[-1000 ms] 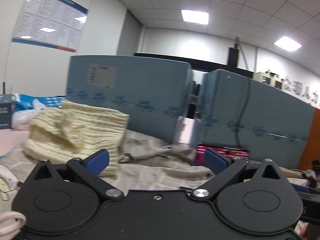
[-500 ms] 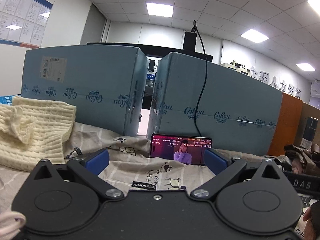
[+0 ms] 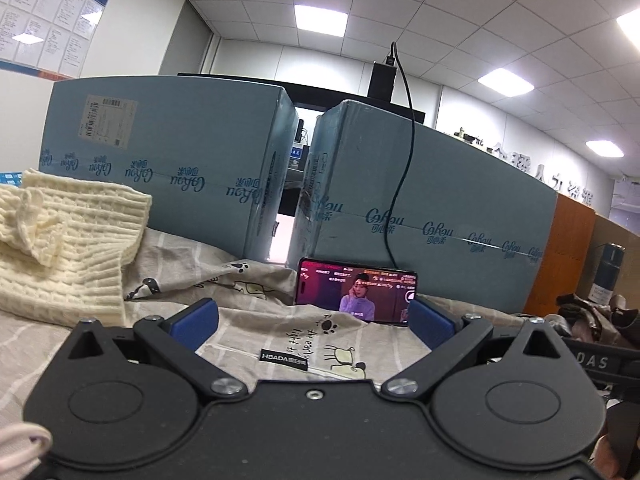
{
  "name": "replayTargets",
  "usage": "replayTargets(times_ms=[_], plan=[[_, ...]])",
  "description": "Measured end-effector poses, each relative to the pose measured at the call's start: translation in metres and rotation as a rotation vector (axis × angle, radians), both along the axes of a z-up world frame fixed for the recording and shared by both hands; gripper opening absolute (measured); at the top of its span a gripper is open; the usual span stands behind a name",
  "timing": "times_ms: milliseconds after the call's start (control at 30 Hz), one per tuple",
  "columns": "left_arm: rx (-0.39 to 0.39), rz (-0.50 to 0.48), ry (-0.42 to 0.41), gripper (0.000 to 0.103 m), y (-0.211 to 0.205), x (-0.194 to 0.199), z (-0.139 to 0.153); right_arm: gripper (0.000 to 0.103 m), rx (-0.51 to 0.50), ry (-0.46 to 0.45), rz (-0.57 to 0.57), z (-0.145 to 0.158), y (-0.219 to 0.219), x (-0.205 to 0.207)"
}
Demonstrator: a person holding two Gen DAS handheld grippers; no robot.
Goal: Fold clothes
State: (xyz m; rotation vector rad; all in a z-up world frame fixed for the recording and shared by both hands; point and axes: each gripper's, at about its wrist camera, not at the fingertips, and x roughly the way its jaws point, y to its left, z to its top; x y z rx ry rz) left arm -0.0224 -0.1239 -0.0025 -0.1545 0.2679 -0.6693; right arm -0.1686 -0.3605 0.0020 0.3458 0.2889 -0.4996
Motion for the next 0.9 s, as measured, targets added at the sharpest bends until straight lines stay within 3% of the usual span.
replayTargets(times_ms=[900], plan=[[0.015,-0.027,0.034,0.103,-0.0043,0.0060,-0.0072,0.085,0.011,0.000,-0.001,-0.0035,-0.0031,0.0003]])
